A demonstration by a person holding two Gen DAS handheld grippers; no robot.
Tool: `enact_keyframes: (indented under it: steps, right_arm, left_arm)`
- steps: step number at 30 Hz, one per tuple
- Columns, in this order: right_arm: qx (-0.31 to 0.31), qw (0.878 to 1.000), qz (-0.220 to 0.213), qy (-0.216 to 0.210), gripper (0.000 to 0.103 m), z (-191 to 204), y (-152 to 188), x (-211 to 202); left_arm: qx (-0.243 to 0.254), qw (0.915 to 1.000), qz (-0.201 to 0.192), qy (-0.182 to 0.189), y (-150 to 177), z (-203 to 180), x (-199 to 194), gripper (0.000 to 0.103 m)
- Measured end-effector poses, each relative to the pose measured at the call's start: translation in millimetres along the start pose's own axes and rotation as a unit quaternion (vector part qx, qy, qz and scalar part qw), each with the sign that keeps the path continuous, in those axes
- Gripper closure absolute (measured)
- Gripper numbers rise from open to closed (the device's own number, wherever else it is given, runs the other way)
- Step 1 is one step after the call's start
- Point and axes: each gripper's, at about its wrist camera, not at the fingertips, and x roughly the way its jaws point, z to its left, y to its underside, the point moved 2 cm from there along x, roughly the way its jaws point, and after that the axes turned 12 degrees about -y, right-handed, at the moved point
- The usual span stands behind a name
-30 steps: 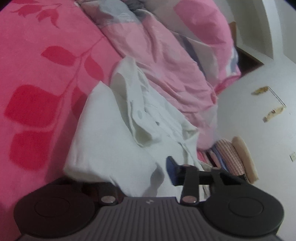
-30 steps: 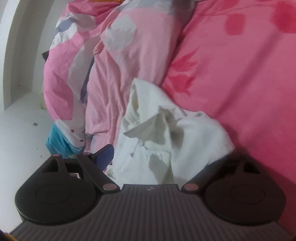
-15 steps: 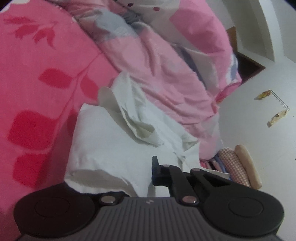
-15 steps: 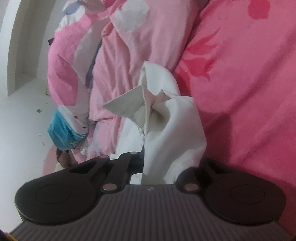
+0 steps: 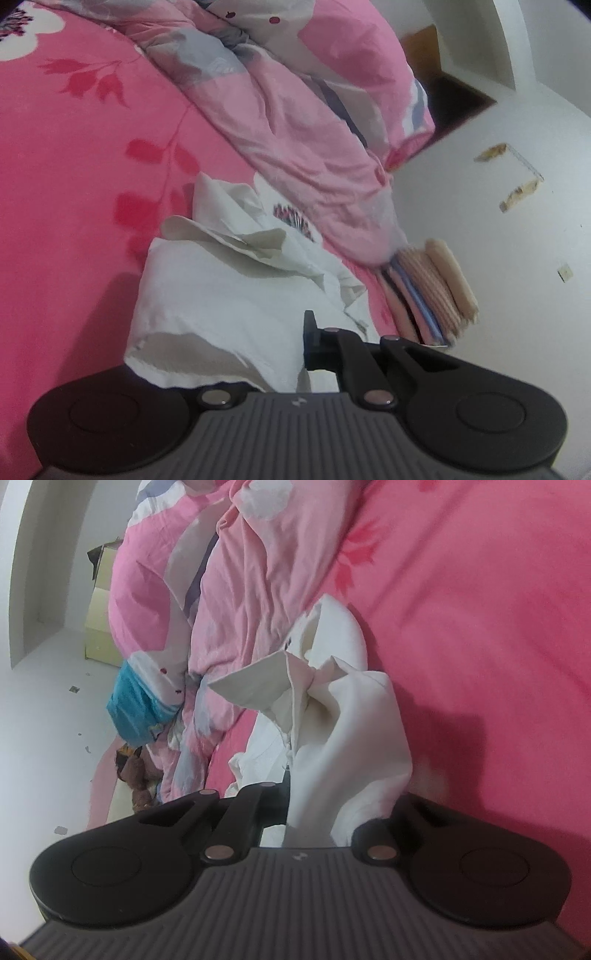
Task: Fold clothes
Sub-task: 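Lift the shirt with the left gripper and fold it toward the collar, then open both grippers and raise them away from the folded shirt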
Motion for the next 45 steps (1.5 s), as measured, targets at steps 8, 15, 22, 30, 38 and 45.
enact_keyframes:
  steps: [8,15,22,30,38,45]
  right_arm:
    - [-0.016,0.999,-0.018,0.024,0.088,-18.5,60.0,-38.7]
    - [-0.029,0.997,-0.035,0.057,0.034,-9.2,63.5,-84.1]
    - [-0.119,0.983,-0.094,0.107,0.025,19.9,42.9,-129.9]
    - [-0.313,0.938,0.0,0.149,0.055,67.1,2.4,-10.0]
    - [-0.375,0.903,0.129,0.164,0.066,42.0,-33.2,94.5]
    - [-0.367,0.905,0.125,0.175,0.065,36.3,-32.3,84.9]
  left_arm:
    - [0.038,0.9971,0.059,-0.029,38.6,31.3,-19.9,0.08]
    - [0.078,0.9948,0.05,-0.041,26.9,50.4,-72.1,0.052]
    - [0.15,0.9867,-0.04,-0.048,-24.0,27.0,-104.1,0.049]
    - [0.227,0.9723,0.012,-0.054,-53.8,-25.3,26.9,0.054]
    - [0.274,0.9561,0.073,-0.073,-69.1,-50.5,142.0,0.054]
    - [0.231,0.969,0.06,-0.063,-84.6,-33.5,123.5,0.048]
